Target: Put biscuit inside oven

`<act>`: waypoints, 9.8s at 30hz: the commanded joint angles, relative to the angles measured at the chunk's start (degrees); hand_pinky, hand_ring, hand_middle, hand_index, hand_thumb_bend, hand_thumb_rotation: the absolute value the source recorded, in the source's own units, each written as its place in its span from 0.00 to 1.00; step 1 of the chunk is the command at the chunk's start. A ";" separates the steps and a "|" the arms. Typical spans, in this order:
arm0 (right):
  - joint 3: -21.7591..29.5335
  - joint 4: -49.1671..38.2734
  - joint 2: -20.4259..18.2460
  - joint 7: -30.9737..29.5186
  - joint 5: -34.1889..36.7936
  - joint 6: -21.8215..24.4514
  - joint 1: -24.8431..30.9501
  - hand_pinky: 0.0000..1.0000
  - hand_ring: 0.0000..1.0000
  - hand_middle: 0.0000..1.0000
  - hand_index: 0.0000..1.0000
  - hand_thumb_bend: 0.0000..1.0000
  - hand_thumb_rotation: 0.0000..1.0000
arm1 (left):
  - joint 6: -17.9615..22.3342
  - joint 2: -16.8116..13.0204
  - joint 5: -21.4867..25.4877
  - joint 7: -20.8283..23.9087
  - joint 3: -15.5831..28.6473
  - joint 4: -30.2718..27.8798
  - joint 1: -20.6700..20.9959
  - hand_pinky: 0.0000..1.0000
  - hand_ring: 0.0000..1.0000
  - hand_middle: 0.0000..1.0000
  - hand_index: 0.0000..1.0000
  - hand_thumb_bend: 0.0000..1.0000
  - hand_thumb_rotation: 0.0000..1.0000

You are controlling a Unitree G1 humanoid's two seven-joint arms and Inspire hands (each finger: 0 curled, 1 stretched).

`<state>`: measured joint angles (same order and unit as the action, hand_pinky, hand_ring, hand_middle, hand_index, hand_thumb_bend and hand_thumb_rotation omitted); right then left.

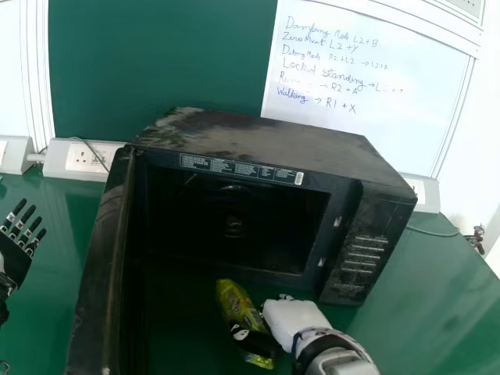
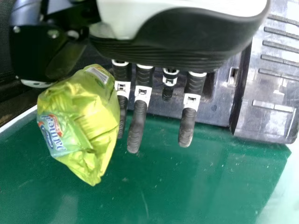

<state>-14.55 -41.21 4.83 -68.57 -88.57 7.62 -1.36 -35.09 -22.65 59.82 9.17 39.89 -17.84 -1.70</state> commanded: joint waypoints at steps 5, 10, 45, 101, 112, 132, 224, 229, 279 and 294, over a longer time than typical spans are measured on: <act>1.82 -0.34 -0.26 0.05 0.76 0.50 -3.05 0.43 0.44 0.42 0.53 0.52 0.00 | -0.67 0.35 0.97 1.14 -0.21 -0.97 0.57 1.00 1.00 0.97 0.94 0.42 0.26; 2.62 0.11 -0.40 0.75 0.88 0.83 -4.79 0.45 0.47 0.44 0.52 0.53 0.00 | -0.48 0.26 0.63 0.71 -0.31 -0.89 0.40 1.00 1.00 0.98 0.96 0.43 0.25; 3.94 10.68 -2.39 3.80 -2.97 6.91 -20.80 0.18 0.24 0.47 0.49 0.53 0.00 | -0.31 0.41 0.15 -0.40 -0.59 -1.21 -0.22 1.00 1.00 0.99 0.98 0.42 0.27; -3.25 36.81 2.04 22.43 9.11 16.87 -35.61 0.27 0.30 0.47 0.49 0.53 0.00 | -0.21 0.96 0.34 -0.97 -0.57 -2.69 -1.30 1.00 1.00 1.00 0.98 0.38 0.28; -4.52 44.92 1.78 28.23 13.07 20.28 -40.78 0.19 0.25 0.47 0.77 0.56 0.00 | -0.29 1.00 0.41 -0.67 -0.36 -2.19 -1.20 1.00 1.00 0.99 0.98 0.40 0.26; -8.02 56.26 2.25 36.57 22.88 23.33 -47.92 0.22 0.29 0.47 0.72 0.56 0.00 | 0.42 1.40 0.39 -1.96 -0.44 -2.35 -1.45 1.00 1.00 0.99 0.97 0.38 0.29; -14.76 5.50 -14.12 5.25 -8.15 14.45 -13.86 0.32 0.36 0.44 0.65 0.70 0.32 | 1.57 1.39 -1.26 -3.23 -0.80 0.04 -0.63 1.00 1.00 1.00 1.00 0.48 0.23; -15.90 5.68 -14.51 7.29 -6.56 15.92 -12.08 0.46 0.50 0.52 0.64 0.69 0.29 | 1.51 1.37 -1.21 -3.27 -0.81 -0.10 -0.77 1.00 1.00 1.00 1.00 0.49 0.23; -27.02 13.24 -12.97 24.87 7.73 25.37 -1.19 0.13 0.22 0.34 0.61 0.59 0.18 | 0.72 2.15 0.33 -0.42 -0.89 -2.00 -0.41 1.00 1.00 0.97 0.96 0.51 0.23; -26.04 18.36 -9.28 33.00 15.08 27.37 -3.59 0.18 0.28 0.41 0.62 0.48 0.58 | 0.87 2.05 0.78 0.00 -1.12 -2.53 -0.71 1.00 1.00 0.97 0.95 0.49 0.24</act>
<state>-38.56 -23.76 -0.11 -36.31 -73.98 34.30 -7.35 -34.05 -20.96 59.91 8.89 39.13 -20.13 -2.92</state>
